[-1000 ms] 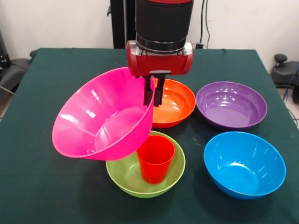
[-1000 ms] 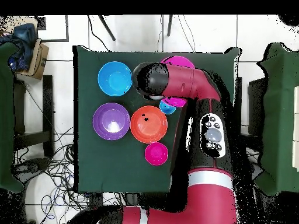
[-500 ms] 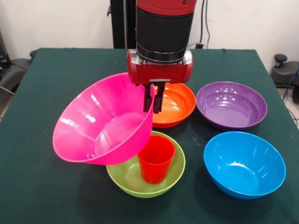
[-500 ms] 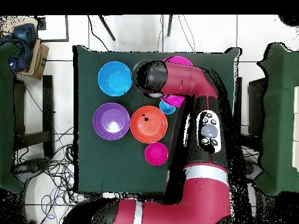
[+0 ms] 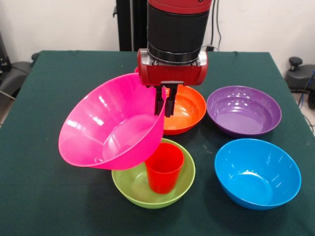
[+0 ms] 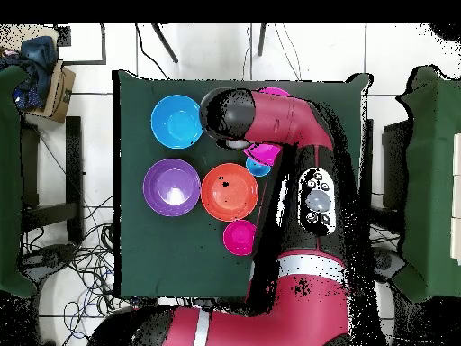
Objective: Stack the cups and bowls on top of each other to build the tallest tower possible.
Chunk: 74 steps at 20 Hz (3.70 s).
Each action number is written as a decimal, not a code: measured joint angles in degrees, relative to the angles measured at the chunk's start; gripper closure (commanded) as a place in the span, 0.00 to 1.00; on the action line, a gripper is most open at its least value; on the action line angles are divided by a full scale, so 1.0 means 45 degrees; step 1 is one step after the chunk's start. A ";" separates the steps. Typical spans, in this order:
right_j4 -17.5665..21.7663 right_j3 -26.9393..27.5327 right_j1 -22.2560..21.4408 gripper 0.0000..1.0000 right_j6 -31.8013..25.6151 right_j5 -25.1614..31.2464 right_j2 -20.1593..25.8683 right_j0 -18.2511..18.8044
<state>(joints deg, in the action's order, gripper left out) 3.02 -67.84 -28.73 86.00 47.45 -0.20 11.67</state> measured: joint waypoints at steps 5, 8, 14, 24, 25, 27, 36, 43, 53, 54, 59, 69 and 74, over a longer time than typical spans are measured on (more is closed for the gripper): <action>-0.0163 0.0232 0.0007 1.00 0.0199 0.0026 -0.0053 -0.0128; -0.0264 0.0346 0.0014 1.00 0.0290 0.0026 -0.0068 -0.0201; -0.0303 0.0659 0.0057 1.00 0.0351 0.0026 -0.0125 -0.0323; -0.0332 0.0684 0.0105 1.00 0.0351 0.0026 -0.0442 -0.0368; -0.0332 0.0682 0.0106 1.00 0.0351 0.0029 -0.0469 -0.0372; -0.0332 0.0684 0.0114 1.00 0.0351 0.0029 -0.0555 -0.0393; -0.0348 0.0685 0.0213 1.00 0.0351 0.0026 -0.0775 -0.0705; -0.0348 0.0685 0.0460 1.00 0.0351 0.0026 -0.0823 -0.1045; -0.0373 0.0685 0.0645 1.00 0.0351 0.0024 -0.0830 -0.1261; -0.0377 0.0685 0.0647 1.00 0.0351 0.0024 -0.0832 -0.1268; -0.0377 0.0685 0.0647 1.00 0.0351 0.0024 -0.0861 -0.1273; -0.0516 0.0684 0.0590 0.00 0.0351 0.0024 -0.0808 -0.1236; -0.0524 0.0682 0.0565 0.00 0.0351 0.0024 -0.0793 -0.1227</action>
<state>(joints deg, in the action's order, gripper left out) 0.66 -64.77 -26.19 87.58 47.56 -3.77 6.15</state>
